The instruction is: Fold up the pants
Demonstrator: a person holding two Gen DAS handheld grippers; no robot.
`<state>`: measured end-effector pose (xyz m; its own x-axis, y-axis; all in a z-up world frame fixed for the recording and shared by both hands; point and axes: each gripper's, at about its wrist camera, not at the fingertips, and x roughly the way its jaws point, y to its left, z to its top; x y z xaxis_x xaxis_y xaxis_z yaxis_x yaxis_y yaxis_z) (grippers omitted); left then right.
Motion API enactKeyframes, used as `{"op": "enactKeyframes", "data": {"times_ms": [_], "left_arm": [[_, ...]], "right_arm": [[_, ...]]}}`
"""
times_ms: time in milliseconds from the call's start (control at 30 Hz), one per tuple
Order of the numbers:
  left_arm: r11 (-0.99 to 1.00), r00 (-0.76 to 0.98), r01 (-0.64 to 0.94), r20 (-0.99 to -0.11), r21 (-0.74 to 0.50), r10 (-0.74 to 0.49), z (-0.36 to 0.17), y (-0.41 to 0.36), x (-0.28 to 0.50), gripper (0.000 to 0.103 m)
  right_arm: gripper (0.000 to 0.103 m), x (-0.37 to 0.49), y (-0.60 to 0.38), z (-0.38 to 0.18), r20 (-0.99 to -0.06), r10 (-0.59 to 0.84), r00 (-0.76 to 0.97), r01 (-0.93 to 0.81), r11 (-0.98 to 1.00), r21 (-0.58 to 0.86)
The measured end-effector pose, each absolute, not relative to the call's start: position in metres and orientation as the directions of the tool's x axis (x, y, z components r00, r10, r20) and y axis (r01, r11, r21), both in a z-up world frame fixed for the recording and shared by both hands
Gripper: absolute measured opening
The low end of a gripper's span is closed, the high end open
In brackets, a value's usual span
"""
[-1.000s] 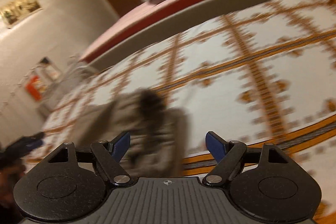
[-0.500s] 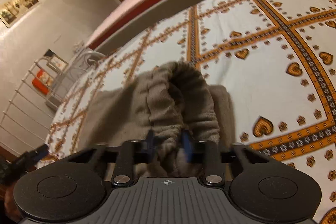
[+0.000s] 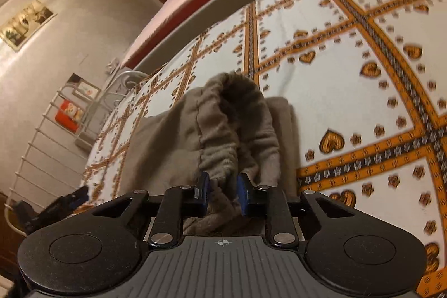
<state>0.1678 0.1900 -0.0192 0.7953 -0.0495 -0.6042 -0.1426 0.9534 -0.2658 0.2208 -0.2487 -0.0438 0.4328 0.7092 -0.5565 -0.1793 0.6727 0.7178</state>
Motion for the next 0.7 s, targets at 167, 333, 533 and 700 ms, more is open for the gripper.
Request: {"op": "enactKeyframes", "data": {"times_ms": [167,333,533,700], "left_arm": [[0.967,0.790,-0.112,-0.611,-0.230,-0.054,-0.019,0.179,0.168,0.076],[0.965,0.784,-0.126,-0.619,-0.231,-0.046,-0.020,0.182,0.166,0.076],[0.968,0.778,-0.120,-0.627,-0.221,-0.046,-0.021,0.181,0.166,0.076],[0.969,0.777,-0.116,-0.627,-0.219,-0.049,-0.021,0.180,0.167,0.076]], "right_arm": [[0.026,0.224,-0.241,-0.049,-0.578,0.706,0.410,-0.148,0.677,0.721],[0.055,0.243,-0.235,-0.068,-0.531,0.741,0.411,-0.064,0.605,0.794],[0.013,0.240,-0.209,-0.045,-0.556,0.696,0.454,-0.196,0.687,0.700],[0.012,0.216,-0.233,0.000,-0.211,0.807,0.552,-0.369,0.463,0.806]]}}
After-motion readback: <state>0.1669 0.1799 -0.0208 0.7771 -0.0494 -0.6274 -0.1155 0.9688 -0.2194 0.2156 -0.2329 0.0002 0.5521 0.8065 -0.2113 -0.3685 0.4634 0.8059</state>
